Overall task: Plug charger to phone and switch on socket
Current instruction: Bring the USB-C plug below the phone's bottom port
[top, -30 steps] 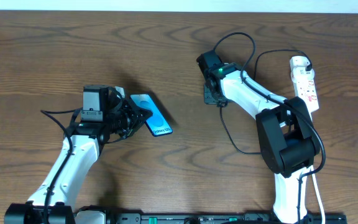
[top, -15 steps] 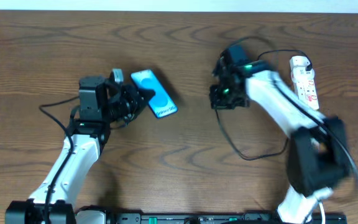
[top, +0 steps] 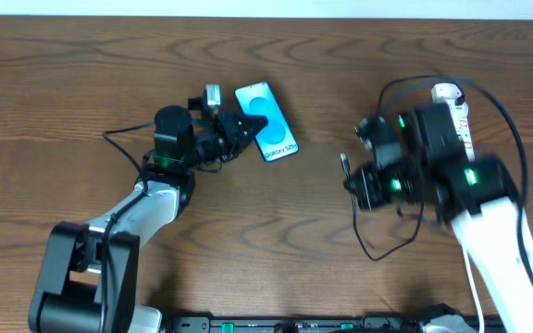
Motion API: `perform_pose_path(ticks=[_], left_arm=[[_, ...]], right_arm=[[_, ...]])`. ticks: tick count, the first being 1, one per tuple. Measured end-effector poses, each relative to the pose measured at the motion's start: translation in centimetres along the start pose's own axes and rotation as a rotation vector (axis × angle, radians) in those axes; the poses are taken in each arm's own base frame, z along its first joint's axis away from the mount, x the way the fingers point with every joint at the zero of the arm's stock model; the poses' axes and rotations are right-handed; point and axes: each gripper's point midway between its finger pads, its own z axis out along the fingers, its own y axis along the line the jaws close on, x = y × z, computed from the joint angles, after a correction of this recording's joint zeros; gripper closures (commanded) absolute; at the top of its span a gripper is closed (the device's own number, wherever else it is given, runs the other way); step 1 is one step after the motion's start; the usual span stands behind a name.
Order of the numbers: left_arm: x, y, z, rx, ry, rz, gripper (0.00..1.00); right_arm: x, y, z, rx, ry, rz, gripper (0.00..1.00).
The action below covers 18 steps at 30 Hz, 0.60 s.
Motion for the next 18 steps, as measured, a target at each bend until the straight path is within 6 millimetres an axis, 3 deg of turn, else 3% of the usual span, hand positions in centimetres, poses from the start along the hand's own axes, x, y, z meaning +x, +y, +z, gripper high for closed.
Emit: perform_pose_path(ticks=[3,7,14,18], left_arm=[[-0.2,-1.2,0.0,0.047,-0.005,0.033,0.93],[-0.1,-2.7,-0.1,0.102,0.009,0.064,0.93],[1.9,-3.7,-0.1,0.151,0.115,0.080,0.92],[2.7,-5.1,-0.4,0.206,0.155,0.135,0.93]], right_arm=[[1.5,0.2,0.2,-0.021,-0.085,-0.016,0.99],[2.5,2.1,1.9,-0.109,-0.187,-0.084,0.99],[3.9,5.4,5.4,-0.213,-0.143,-0.145,0.99],[3.9,5.6,7.2,-0.216,-0.095,-0.116,0.99]])
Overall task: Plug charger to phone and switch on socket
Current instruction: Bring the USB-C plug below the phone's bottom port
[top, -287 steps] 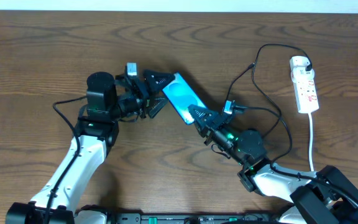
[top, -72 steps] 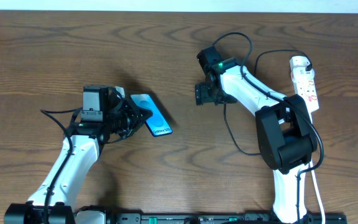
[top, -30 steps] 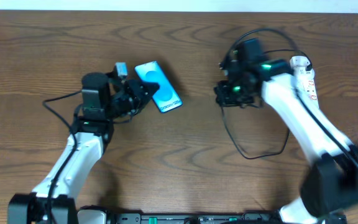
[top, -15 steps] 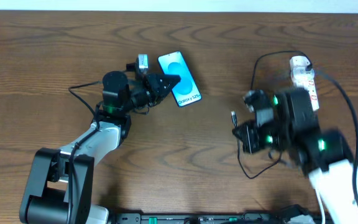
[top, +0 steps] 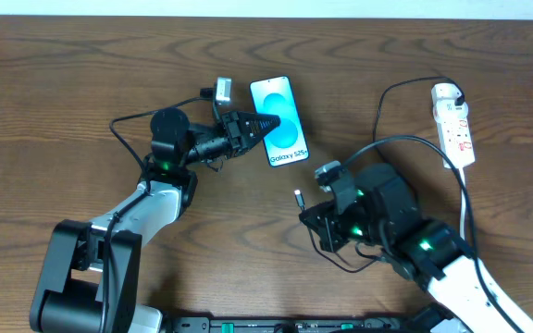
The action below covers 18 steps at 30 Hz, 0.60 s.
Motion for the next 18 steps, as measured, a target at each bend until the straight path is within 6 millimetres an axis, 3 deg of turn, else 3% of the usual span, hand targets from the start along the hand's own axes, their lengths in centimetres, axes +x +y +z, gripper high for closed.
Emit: perform_pose_path(ticks=[5,18], left_arm=[[0.8,-0.9,0.0,0.035,0.051,0.032,0.93],[0.5,-0.8,0.2,0.028,0.025,0.032,0.93]], right_arm=[[0.3,-0.9,1.7,0.012,0.045,0.060,0.99],[-2.1,-0.1,1.6,-0.022,-0.050,0.142,0.99]])
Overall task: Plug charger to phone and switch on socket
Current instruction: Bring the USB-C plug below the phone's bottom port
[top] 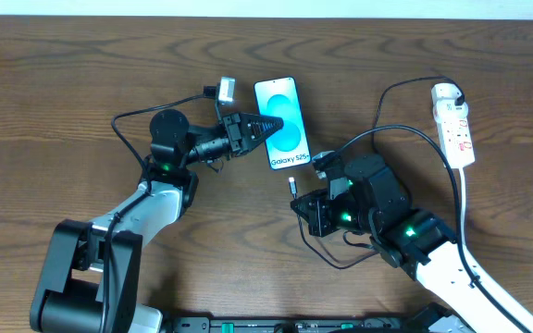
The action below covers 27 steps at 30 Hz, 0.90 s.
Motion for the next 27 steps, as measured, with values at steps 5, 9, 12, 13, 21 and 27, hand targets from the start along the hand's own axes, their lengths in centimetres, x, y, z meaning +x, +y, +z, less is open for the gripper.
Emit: perform_pose_path(ticks=[5,9,12,13,21,27], left_arm=[[-0.1,0.0,0.0,-0.002,-0.007,0.004,0.93],[0.1,0.5,0.0,-0.016,-0.002,0.007,0.93],[0.3,1.0,0.0,-0.035,0.004,-0.008,0.93],[0.3,1.2,0.0,-0.040,0.006,-0.010,0.92],[0.4,1.4,0.0,-0.045,0.008,-0.010,0.93],[0.4,1.4,0.0,-0.044,0.011,-0.010,0.93]], right_arm=[[-0.3,0.1,0.0,-0.005,-0.011,0.010,0.99],[-0.4,0.2,0.0,-0.008,-0.016,0.008,0.99],[-0.4,0.2,0.0,-0.008,-0.016,0.008,0.99],[-0.4,0.2,0.0,-0.009,-0.017,0.007,0.99],[-0.4,0.4,0.0,-0.021,-0.013,0.005,0.99],[-0.3,0.7,0.0,-0.037,-0.005,0.005,0.99]])
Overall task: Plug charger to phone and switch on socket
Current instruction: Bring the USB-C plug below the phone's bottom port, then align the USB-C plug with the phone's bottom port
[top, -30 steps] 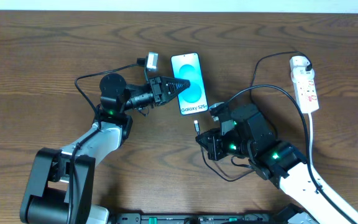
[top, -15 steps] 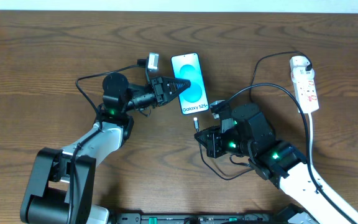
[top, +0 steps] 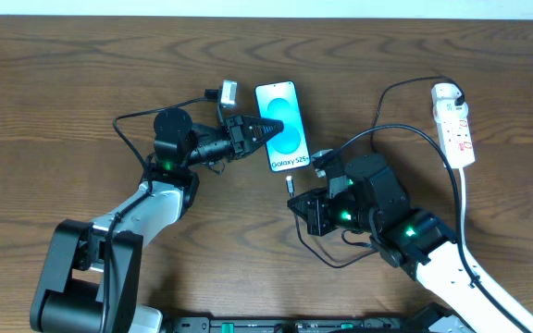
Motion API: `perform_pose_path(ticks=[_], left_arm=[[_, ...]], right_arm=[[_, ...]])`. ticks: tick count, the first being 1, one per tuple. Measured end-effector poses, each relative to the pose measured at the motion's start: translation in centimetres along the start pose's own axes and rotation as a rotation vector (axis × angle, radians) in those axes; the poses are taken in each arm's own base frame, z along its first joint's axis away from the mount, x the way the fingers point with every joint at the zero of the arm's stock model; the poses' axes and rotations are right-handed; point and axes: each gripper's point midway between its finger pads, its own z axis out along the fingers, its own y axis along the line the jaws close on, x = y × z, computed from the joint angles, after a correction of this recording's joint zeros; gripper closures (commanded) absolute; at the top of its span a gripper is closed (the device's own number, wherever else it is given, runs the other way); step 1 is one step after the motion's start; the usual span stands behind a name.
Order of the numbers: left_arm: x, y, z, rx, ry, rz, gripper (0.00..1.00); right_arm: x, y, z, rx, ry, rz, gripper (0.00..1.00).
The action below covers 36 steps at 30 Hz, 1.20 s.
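Observation:
The phone (top: 285,116) lies face up with a lit blue screen in the overhead view, its bottom edge toward me. My left gripper (top: 266,127) reaches in from the left, and its dark fingers come to a point over the phone's left side, shut on it. My right gripper (top: 296,196) sits just below the phone, shut on the charger plug (top: 290,182). The plug's tip points at the phone's bottom edge, almost touching it. The white socket strip (top: 455,125) lies at the far right. Its switch is too small to read.
The black charger cable (top: 391,134) arcs from the strip over the right arm and loops on the table (top: 327,259) below the right gripper. A thin cable (top: 128,125) curls beside the left arm. The brown wooden table (top: 63,74) extends on all sides.
Very little differs. The left gripper and the phone have shifted slightly to the right. The plug tip in the right gripper stands a touch closer to the phone's bottom edge.
At first the right gripper held the plug near the socket strip, far from the phone in the left gripper. Then the right arm was at the lower middle and the phone sat further right. Later the plug stood just under the phone's bottom edge, as now.

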Motion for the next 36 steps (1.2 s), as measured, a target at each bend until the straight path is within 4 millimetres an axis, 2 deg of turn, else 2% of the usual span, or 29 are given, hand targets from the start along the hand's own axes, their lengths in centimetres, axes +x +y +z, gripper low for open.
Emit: perform_pose_path(ticks=[11,36], left_arm=[[0.0,0.0,0.0,0.001,0.002,0.000,0.93],[0.1,-0.7,0.0,0.024,0.013,-0.033,0.93]], right_arm=[[-0.7,-0.1,-0.9,-0.072,0.004,0.035,0.99],[-0.8,0.4,-1.0,-0.105,0.005,0.024,0.99]])
